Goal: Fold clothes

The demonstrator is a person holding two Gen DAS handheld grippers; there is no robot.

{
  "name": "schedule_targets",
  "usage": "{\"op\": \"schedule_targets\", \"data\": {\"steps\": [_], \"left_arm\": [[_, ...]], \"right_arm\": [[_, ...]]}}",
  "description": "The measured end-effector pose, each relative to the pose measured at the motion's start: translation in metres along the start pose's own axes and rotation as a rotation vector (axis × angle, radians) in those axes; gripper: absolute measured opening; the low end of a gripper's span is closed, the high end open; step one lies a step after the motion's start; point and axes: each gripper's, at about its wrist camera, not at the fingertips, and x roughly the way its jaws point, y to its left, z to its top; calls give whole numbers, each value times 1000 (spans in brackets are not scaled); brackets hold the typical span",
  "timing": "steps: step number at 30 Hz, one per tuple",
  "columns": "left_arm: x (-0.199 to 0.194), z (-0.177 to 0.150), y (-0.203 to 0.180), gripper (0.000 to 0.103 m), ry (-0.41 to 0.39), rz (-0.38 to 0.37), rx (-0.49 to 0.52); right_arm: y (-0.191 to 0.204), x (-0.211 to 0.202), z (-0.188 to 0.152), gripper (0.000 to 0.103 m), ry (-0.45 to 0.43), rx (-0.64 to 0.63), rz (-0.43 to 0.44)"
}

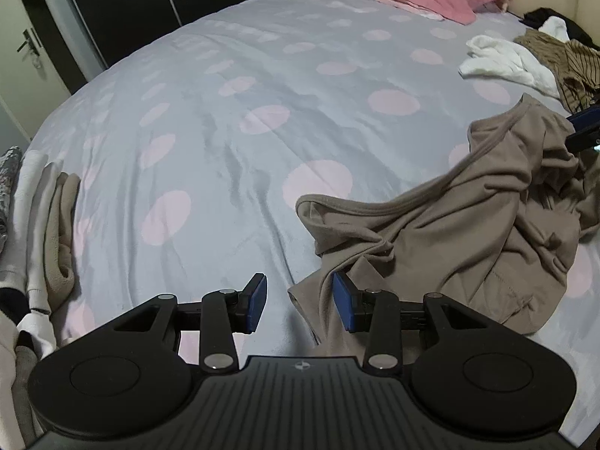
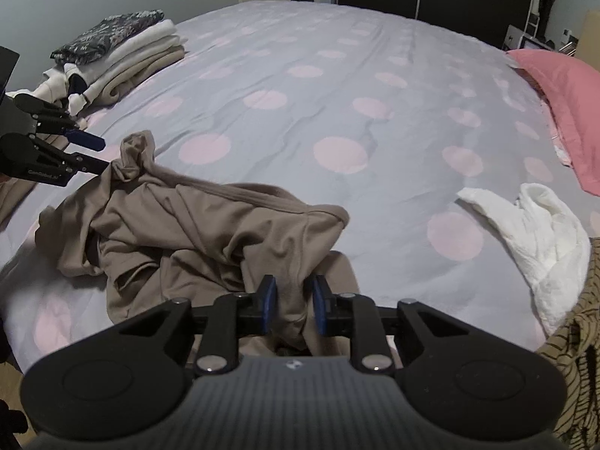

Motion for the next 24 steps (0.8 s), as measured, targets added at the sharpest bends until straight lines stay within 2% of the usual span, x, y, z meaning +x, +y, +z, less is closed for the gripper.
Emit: {"op": "schedule_targets", "data": {"steps": [6,8,9,10,13,19,24], "left_arm": [[10,2,-8,37,10,-17,43],[13,4,-11,36,17,-22,51],[14,5,-12,31,19,-31,52],[14,6,-13,21,22,-43,51],[12,10,-15,4,19,-74,34],[-17,21,11,1,-83,-69,-150],[-56,22,46,1,-198,-8,-309]], "right_arm": [[3,6,-1,23,16,-18,7],[3,8,-2,17,24,-17,11],[3,9,-2,14,25,-16,13],[2,8,-2,7,22,-15,15],[1,3,-1,5,-6,-14,12],[4,-14,7,5,-64,-49,-52],[8,-30,11,5,-84,-115,-215]]}}
